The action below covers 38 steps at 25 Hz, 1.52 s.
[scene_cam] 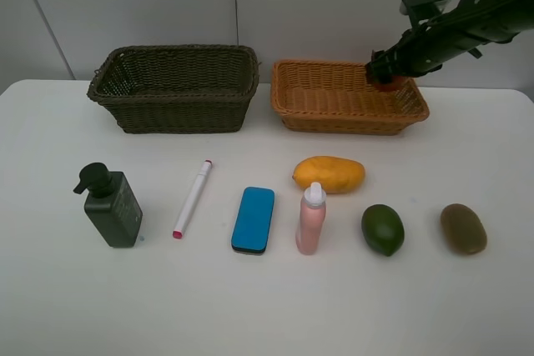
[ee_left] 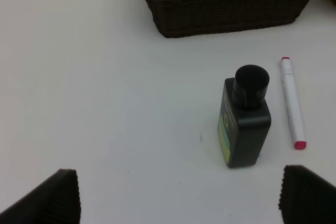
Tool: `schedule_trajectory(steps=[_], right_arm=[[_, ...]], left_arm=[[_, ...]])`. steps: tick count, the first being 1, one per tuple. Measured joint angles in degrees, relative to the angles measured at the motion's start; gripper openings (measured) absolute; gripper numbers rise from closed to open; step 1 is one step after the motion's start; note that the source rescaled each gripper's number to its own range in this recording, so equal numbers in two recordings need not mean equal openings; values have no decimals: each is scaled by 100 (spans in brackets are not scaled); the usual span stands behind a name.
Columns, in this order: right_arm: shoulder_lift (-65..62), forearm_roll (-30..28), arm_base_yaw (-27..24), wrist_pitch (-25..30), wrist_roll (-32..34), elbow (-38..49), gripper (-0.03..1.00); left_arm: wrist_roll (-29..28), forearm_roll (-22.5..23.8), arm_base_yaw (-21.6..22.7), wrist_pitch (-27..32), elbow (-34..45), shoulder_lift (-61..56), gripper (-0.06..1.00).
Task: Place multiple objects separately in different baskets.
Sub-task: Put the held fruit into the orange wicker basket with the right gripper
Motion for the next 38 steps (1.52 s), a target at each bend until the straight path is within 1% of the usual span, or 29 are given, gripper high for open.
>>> schedule_trajectory(steps=[9,10,11,12,13,14,17,20,28,33,38], right_arm=[[0,71,0,-109,37,0,58],[0,40,0,-114,37,0,62],[0,-12,0,-135,37,0,75],[0,-38,-5,-148,37,0,84],[0,-38,-5,-159,37,0,91],[0,-38,-5,-178,37,0,95],[0,-33,-5,-178,37,0,99],[0,-20,-5,-178,37,0,100],[0,276,-5,-178,37,0,100],[-21,287,-5,112,37,0,100],[-316,180,-5,616,55,0,100]], left_arm=[[0,0,0,0,0,0,100],[0,0,0,0,0,0,100],[0,0,0,0,0,0,100],[0,0,0,0,0,0,100],[0,0,0,0,0,0,100],[0,0,0,0,0,0,100],[0,0,0,0,0,0,100],[0,0,0,0,0,0,100],[0,0,0,0,0,0,100],[0,0,0,0,0,0,100],[0,0,0,0,0,0,100]])
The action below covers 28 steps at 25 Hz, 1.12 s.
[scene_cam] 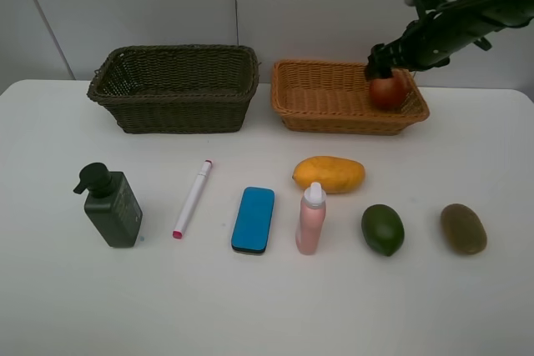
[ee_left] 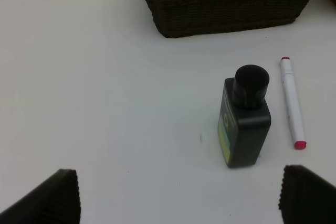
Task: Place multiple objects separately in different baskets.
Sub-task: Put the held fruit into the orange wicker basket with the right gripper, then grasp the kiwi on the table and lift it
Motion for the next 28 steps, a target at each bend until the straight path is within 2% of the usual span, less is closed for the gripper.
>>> schedule_trajectory(steps=[13,28], right_arm=[[-1041,-540,0,2178,169,54,100],[-2728,-1723,0,2152,1553,2368,100]], left_arm=[[0,0,0,0,0,0,100],[0,0,0,0,0,0,100]])
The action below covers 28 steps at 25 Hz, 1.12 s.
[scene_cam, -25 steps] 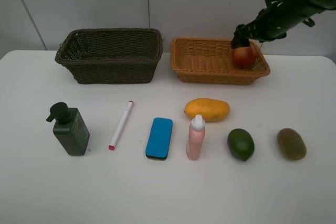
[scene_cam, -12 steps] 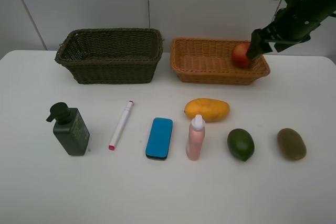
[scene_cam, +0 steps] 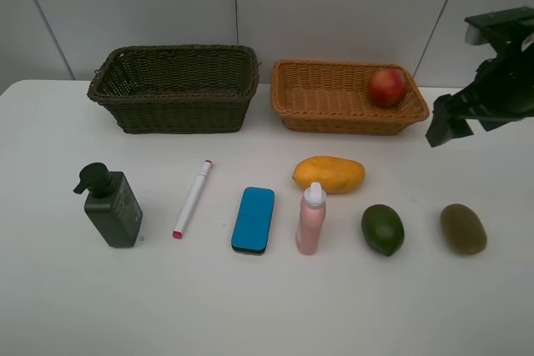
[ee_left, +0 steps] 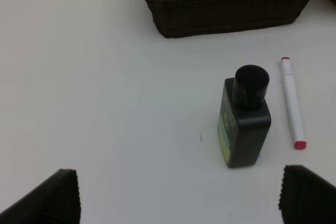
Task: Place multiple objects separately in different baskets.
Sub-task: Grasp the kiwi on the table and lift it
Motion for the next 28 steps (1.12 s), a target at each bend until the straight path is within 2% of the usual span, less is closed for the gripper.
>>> schedule_trajectory(steps=[7,12,28], right_arm=[[-210,-220,0,68,342,729,100],[-214,-315,0,-191,694,1123,100],[898,-442,-159,-511,900,1362,100]], left_arm=[[0,0,0,0,0,0,100],[0,0,0,0,0,0,100],[0,0,0,0,0,0,100]])
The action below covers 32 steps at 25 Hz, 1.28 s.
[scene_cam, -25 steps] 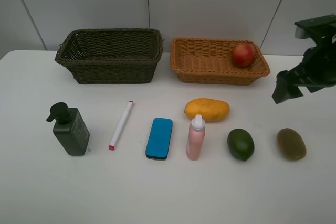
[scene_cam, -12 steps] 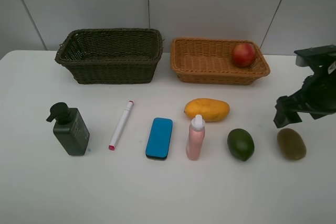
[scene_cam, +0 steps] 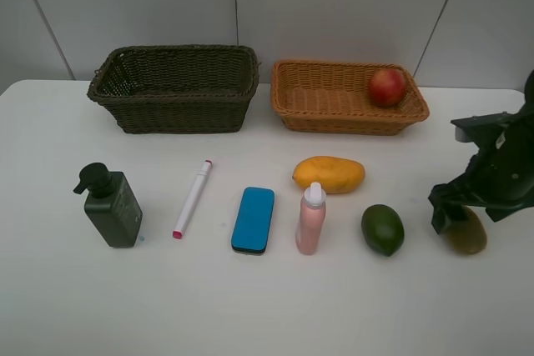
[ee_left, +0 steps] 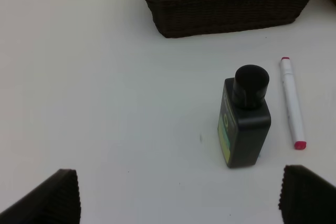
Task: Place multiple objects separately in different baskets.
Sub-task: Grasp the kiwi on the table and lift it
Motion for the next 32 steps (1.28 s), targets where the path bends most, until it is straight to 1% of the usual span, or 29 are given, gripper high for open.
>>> schedule_trajectory(steps=[6,13,29,31,32], right_arm=[[279,0,-38,-81,0,0,100],[712,152,-38,-239,0,-5,100],[716,202,-38,-242,52,-5,100],[716,202,-38,-238,134,-5,97],[716,196,-38,-238,134,-5,91]], left_arm=[[0,0,0,0,0,0,100],[0,0,0,0,0,0,100],[0,0,0,0,0,0,100],[0,0,0,0,0,0,100],[0,0,0,0,0,0,100]])
